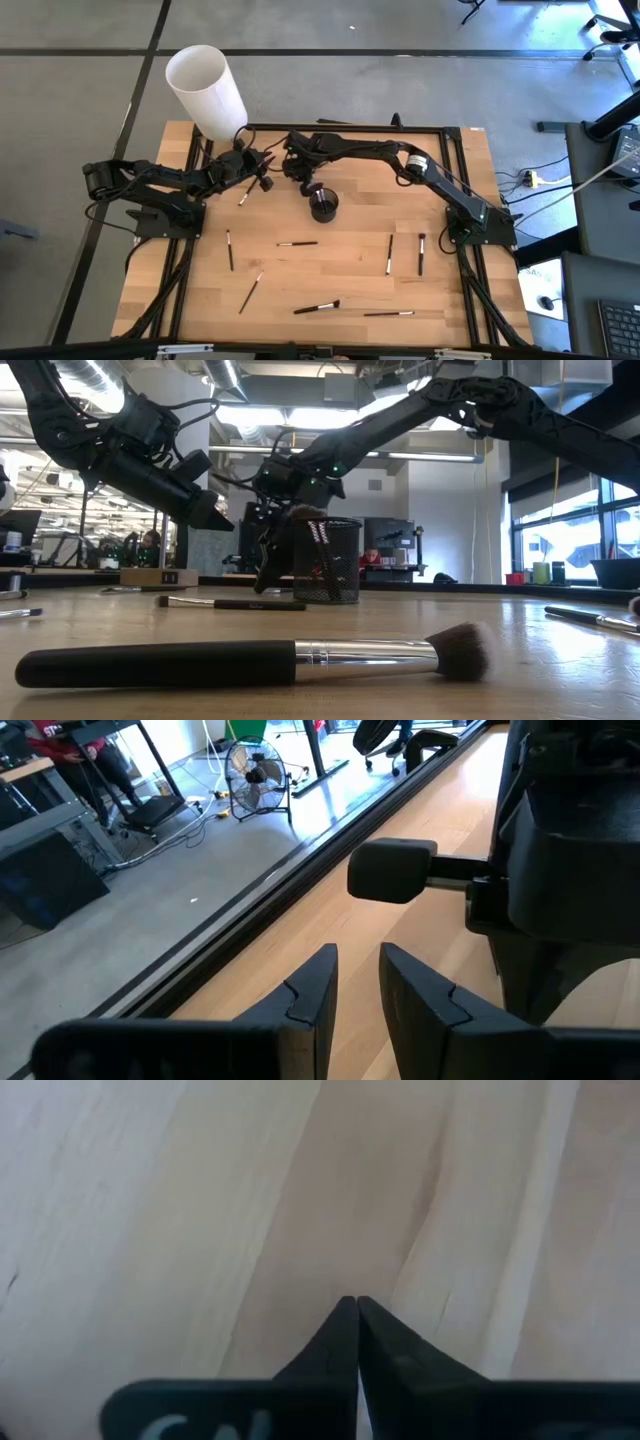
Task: Pick & Place Makeup Brushes
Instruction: Put the eyeshadow brush into the makeup brush holder
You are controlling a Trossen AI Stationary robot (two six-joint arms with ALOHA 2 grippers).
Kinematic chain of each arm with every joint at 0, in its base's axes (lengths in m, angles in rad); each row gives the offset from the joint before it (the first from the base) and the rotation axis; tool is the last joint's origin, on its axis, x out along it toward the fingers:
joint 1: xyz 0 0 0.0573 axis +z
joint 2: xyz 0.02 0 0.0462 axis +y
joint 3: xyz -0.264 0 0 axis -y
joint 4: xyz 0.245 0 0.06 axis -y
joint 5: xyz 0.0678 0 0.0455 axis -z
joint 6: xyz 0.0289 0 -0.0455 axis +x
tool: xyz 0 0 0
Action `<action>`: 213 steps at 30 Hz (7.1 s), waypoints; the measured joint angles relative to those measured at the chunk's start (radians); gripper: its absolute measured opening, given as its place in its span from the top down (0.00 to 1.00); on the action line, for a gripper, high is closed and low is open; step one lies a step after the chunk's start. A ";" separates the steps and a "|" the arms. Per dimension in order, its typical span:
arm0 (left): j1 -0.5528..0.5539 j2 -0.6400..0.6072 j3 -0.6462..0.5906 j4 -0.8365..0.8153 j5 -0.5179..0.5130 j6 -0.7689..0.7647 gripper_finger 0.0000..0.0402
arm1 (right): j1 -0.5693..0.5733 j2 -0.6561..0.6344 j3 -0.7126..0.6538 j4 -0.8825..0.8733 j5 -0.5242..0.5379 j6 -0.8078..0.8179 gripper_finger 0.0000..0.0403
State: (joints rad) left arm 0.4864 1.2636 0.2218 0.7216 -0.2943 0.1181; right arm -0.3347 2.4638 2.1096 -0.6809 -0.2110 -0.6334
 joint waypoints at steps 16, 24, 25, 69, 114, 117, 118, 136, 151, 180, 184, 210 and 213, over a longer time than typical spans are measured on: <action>0.000 0.000 0.001 -0.034 -0.001 0.000 0.81 | -0.029 -0.163 0.207 -0.103 0.068 0.223 1.00; 0.000 0.000 0.000 -0.043 -0.001 0.008 0.81 | -0.017 -0.315 0.207 -0.125 0.071 0.322 1.00; 0.000 0.000 0.000 -0.043 -0.002 0.008 0.81 | -0.011 -0.333 0.207 -0.139 0.070 0.332 1.00; 0.186 0.229 0.285 -0.646 0.314 0.000 0.66 | 0.037 -0.507 -0.301 -0.111 -0.067 0.532 0.98; -0.180 -0.016 0.333 -0.581 -0.227 0.729 0.99 | 0.148 -1.065 -1.264 0.691 0.323 0.782 0.98; -0.244 -0.037 0.334 -0.519 -0.278 0.942 1.00 | 0.148 -1.065 -1.264 0.690 0.324 0.781 0.98; -0.262 -0.041 0.334 -0.503 -0.279 1.018 0.99 | 0.148 -1.065 -1.264 0.688 0.324 0.780 0.98; -0.447 -0.044 0.335 -0.420 -0.205 1.519 1.00 | 0.148 -1.065 -1.263 0.600 0.361 0.753 0.98; -0.492 -0.043 0.335 -0.480 -0.286 1.519 0.99 | 0.148 -1.065 -1.263 0.600 0.377 0.755 0.98; -0.472 -0.041 0.334 -0.210 -0.432 0.909 0.82 | 0.151 -1.079 -1.263 0.608 0.550 0.764 0.98; -0.431 -0.041 0.334 -0.384 -0.445 0.601 0.83 | 0.162 -1.107 -1.263 0.617 0.592 0.762 0.98; -0.339 -0.045 0.440 -1.604 0.083 -0.748 0.76 | -0.152 -1.243 -1.263 0.779 0.396 0.617 0.70; -0.368 -0.041 0.389 -1.576 0.040 -0.832 0.75 | -0.162 -1.243 -1.263 0.791 0.323 0.615 0.70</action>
State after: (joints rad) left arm 0.1180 1.2224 0.6106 -0.8541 -0.2540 -0.7140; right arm -0.4965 1.2212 0.8463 0.1101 0.1120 -0.0181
